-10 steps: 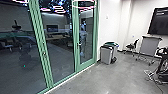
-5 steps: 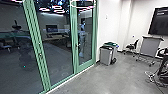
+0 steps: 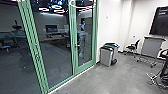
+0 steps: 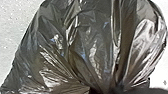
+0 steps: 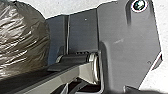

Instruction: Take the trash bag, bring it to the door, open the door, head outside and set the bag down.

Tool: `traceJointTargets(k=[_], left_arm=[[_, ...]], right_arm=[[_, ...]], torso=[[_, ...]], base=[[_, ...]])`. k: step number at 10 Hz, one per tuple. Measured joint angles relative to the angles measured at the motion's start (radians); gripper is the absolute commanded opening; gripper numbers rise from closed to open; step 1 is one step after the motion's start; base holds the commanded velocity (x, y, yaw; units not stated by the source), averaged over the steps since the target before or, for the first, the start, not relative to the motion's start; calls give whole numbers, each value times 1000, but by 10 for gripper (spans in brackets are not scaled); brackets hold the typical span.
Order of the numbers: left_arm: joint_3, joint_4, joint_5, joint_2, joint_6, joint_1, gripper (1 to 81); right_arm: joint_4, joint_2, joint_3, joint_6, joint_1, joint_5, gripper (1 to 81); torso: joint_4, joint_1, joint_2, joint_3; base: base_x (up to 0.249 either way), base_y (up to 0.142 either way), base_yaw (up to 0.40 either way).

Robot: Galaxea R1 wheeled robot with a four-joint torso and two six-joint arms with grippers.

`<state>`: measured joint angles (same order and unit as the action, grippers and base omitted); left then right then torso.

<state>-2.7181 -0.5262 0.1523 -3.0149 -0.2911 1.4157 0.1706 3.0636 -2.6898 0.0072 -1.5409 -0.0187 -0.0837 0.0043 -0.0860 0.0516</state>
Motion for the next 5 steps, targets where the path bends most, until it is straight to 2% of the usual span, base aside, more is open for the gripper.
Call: traceJointTargets(k=[5], left_arm=[[0, 0, 0, 0, 0, 2, 10]], right_arm=[[0, 0, 0, 0, -2, 0, 811]], torso=[[0, 0, 0, 0]], base=[[164, 0, 0]])
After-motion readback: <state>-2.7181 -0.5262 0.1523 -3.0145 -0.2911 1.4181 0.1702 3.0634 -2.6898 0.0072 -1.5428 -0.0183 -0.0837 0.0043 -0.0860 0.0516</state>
